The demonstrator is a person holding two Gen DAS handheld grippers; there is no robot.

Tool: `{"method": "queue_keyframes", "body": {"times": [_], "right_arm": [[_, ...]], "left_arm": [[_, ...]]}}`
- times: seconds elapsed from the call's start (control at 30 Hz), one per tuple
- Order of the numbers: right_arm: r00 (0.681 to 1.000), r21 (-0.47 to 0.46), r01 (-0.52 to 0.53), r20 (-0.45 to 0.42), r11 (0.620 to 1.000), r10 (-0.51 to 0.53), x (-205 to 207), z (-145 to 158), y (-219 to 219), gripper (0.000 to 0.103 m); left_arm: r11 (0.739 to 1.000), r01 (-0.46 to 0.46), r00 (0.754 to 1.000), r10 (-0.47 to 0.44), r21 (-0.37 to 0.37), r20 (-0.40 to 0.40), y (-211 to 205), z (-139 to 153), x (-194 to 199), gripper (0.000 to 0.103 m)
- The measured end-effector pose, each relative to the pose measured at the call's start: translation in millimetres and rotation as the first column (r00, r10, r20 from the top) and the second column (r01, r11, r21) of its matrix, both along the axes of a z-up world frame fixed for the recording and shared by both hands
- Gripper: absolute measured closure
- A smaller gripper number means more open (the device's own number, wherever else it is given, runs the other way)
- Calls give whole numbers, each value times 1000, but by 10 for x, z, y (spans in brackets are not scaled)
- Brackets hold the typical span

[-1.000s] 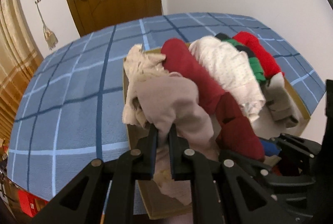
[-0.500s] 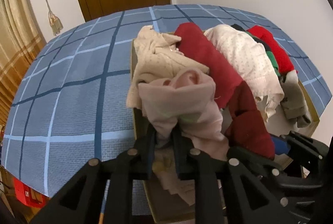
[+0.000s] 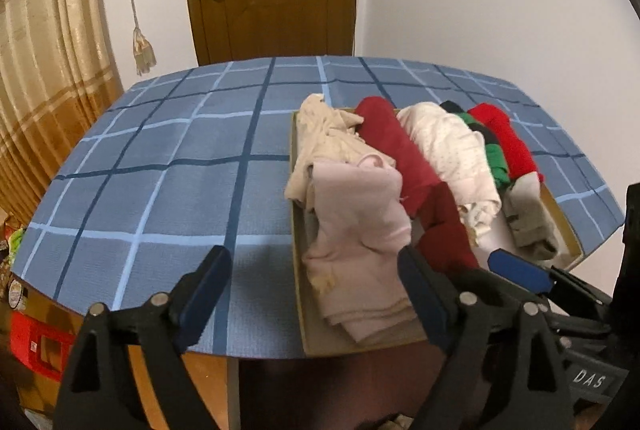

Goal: Take underwear out of drawer
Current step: 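Lower both garments into the tray and open both tools, then withdraw both open tools from the tray back into the drawer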

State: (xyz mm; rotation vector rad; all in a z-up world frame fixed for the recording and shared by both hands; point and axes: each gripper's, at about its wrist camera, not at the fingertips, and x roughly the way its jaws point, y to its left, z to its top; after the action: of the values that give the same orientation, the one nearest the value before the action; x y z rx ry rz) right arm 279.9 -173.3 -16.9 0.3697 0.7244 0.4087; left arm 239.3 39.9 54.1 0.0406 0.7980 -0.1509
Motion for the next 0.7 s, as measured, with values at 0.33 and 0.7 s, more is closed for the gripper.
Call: {"method": "queue_keyframes", "body": {"times": [0.33, 0.7], "right_arm": [[1000, 59, 9, 24, 998, -11, -355, 4, -225, 41], [997, 17, 45, 56, 999, -45, -700, -35, -422, 41]], "left_arm": [[999, 5, 1000, -4, -37, 31, -60, -126, -382, 16], [999, 27, 999, -26, -35, 24, -206, -349, -695, 16]]}}
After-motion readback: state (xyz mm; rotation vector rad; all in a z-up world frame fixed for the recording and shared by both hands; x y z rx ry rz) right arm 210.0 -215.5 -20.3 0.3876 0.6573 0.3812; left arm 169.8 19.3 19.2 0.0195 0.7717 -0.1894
